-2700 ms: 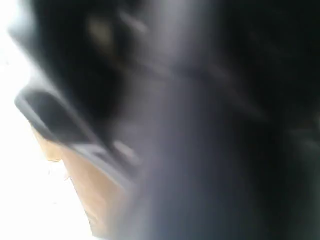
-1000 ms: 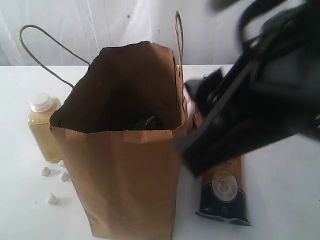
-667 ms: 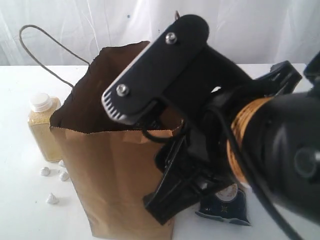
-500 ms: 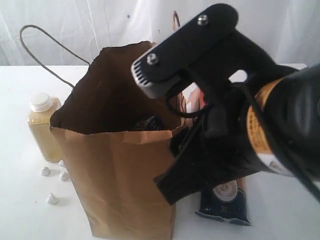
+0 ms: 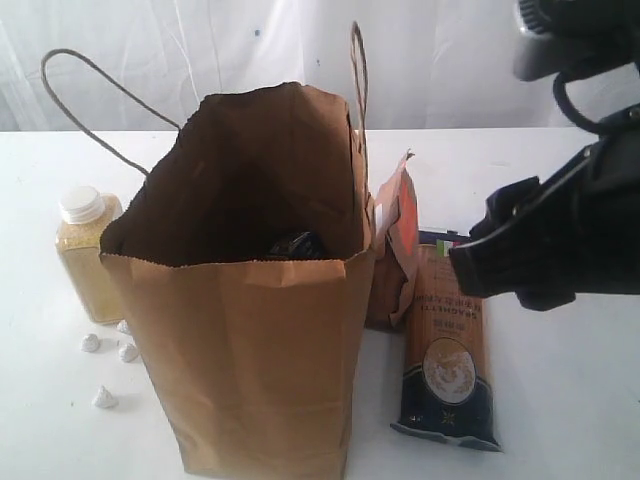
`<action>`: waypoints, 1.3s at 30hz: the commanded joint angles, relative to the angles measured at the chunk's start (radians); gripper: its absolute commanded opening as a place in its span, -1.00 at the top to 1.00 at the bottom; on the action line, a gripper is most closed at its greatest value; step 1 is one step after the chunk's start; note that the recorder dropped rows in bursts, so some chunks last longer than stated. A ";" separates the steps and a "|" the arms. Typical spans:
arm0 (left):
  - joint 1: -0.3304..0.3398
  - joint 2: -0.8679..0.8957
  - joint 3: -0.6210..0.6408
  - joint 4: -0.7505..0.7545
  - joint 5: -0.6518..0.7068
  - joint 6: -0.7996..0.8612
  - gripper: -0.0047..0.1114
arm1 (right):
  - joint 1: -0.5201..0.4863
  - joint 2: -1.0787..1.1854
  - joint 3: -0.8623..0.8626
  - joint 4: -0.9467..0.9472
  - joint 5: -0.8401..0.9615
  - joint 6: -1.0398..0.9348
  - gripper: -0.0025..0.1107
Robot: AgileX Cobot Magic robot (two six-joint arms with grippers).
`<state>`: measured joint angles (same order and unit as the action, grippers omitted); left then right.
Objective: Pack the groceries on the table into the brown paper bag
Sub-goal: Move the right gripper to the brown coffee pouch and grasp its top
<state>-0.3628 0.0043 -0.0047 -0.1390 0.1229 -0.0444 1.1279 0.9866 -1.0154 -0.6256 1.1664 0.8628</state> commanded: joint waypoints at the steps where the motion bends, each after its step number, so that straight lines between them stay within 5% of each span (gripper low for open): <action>1: 0.001 -0.004 0.005 -0.008 0.004 0.000 0.92 | -0.051 -0.011 0.065 -0.040 -0.097 0.065 -0.16; 11: 0.001 -0.004 0.005 -0.008 0.004 0.000 0.92 | -0.239 0.013 0.110 0.013 -0.318 0.082 -0.16; 22: 0.001 -0.004 0.005 -0.008 0.004 0.000 0.92 | -0.626 0.194 0.106 0.554 -0.620 -0.407 -0.16; 39: 0.001 -0.004 0.005 -0.008 0.004 0.000 0.92 | -0.641 0.469 -0.031 0.497 -0.768 -0.416 -0.16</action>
<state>-0.3628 0.0043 -0.0047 -0.1390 0.1229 -0.0444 0.4944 1.4135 -1.0205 -0.1146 0.4192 0.4597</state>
